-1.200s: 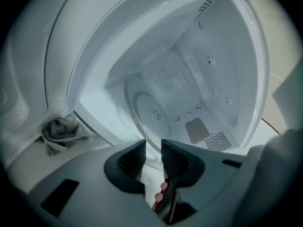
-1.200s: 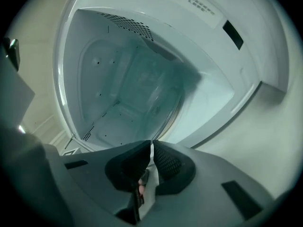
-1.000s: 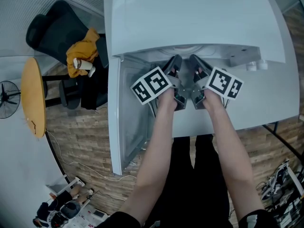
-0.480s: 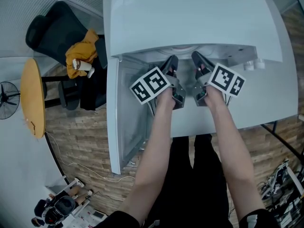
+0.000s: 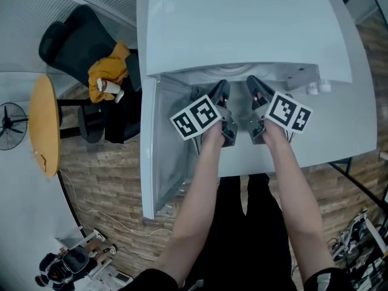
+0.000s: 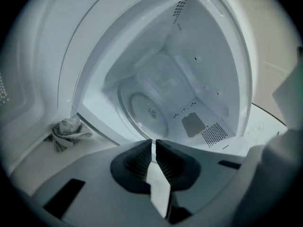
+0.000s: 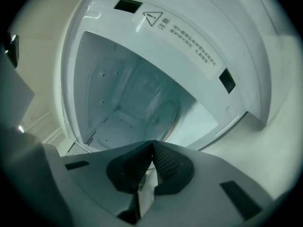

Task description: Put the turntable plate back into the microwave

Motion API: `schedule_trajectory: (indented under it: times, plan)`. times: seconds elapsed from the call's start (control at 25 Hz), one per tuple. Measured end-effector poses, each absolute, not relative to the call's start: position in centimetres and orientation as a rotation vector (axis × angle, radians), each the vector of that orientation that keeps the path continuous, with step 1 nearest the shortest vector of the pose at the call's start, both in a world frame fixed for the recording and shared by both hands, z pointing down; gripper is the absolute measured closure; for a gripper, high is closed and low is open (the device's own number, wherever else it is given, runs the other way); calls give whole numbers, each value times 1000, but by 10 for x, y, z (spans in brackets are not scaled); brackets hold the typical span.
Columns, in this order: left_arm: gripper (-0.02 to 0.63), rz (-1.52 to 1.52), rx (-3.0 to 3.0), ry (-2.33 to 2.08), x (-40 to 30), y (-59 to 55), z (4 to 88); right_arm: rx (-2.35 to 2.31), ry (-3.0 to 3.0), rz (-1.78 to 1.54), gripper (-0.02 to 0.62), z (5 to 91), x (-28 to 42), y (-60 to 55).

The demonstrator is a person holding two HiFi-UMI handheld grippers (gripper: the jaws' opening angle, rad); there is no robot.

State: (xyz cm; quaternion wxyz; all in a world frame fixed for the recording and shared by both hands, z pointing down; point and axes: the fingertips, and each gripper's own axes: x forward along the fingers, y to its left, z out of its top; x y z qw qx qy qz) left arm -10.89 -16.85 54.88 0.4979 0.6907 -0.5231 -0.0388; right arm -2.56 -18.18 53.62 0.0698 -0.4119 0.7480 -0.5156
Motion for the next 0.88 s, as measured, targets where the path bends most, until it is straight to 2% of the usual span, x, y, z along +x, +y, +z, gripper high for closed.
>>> schedule_trajectory:
  times: [0.52, 0.88]
  plan:
    - [606, -15, 1833, -1356, -98, -143, 494, -1241, 2501, -1363, 589, 493, -16, -153]
    - [606, 33, 1982, -1426, -85, -134, 432, -1198, 2732, -1052, 589, 427, -10, -142]
